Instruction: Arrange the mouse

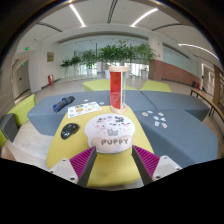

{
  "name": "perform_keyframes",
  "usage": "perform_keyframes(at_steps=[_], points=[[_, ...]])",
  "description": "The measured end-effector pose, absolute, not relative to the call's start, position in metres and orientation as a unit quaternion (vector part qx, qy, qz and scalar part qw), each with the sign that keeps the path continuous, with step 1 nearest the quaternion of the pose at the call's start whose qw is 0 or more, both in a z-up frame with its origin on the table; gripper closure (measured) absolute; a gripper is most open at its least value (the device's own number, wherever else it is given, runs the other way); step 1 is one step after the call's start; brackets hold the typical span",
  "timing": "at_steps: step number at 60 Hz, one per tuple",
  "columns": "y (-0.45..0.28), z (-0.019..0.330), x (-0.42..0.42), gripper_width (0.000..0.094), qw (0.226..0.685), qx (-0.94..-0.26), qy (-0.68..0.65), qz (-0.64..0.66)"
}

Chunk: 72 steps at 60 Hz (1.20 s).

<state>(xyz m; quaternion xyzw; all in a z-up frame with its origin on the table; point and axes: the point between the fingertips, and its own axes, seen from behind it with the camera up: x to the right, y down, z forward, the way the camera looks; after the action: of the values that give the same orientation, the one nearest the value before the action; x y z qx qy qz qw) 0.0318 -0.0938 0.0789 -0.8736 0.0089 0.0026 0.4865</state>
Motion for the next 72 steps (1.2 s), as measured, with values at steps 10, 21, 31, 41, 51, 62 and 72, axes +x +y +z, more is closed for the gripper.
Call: perform_keyframes(at_steps=[10,21,31,41,51,62,72], points=[[-0.07,0.066,0.022,0.0151,0.479,-0.878,0.008,0.013],[-0.04,0.058,-0.047,0.0149,0.473,-0.878,-0.052,0.043],[-0.002,0.044,-0.127,0.0153,0.465,-0.877,-0.095,0.081],[0.034,0.012,-0.169,0.0161,0.442,-0.887,-0.108,0.076],[0.07,-0.009,-0.179,0.016,0.436,-0.894,-0.082,0.059],[0.098,-0.014,-0.193,0.0373,0.445,-0.89,-0.078,0.055],[0.099,-0.01,-0.2,0.0507,0.443,-0.89,-0.07,0.08]])
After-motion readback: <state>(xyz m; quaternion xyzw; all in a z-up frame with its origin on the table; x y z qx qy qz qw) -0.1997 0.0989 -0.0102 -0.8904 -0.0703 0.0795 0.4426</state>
